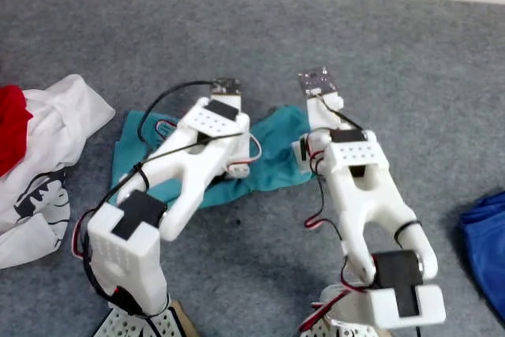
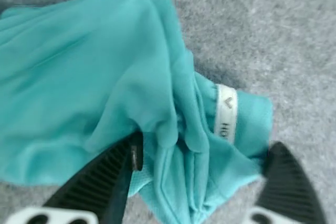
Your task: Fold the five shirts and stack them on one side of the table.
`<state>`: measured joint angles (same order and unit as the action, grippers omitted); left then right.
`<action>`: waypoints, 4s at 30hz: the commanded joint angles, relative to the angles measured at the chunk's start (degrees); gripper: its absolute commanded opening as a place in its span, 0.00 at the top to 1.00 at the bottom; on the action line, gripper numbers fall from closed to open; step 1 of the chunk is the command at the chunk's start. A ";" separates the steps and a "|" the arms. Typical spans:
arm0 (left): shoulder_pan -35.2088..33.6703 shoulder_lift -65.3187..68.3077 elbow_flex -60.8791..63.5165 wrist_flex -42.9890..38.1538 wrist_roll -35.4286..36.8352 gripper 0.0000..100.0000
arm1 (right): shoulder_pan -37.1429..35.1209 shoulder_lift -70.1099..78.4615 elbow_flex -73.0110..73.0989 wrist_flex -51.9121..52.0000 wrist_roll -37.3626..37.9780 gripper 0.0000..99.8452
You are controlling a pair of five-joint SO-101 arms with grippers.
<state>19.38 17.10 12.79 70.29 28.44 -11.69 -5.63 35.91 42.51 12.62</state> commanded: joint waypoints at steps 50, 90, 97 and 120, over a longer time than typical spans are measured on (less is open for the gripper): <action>-6.99 -8.13 10.15 -9.14 -2.64 0.99 | 9.45 -20.97 8.40 21.58 25.14 0.88; -4.09 -11.65 15.87 -5.10 -6.86 0.99 | 18.15 -20.62 -5.05 36.70 28.22 0.70; -1.54 -23.69 20.88 -4.66 -6.95 0.99 | 13.58 -19.91 -9.10 37.14 16.35 0.70; -42.86 -35.38 28.70 -4.92 -19.60 0.99 | 21.58 -20.62 -6.11 40.04 18.11 0.70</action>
<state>-18.77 -15.60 40.48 65.36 12.62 8.62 -24.44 29.93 82.51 29.67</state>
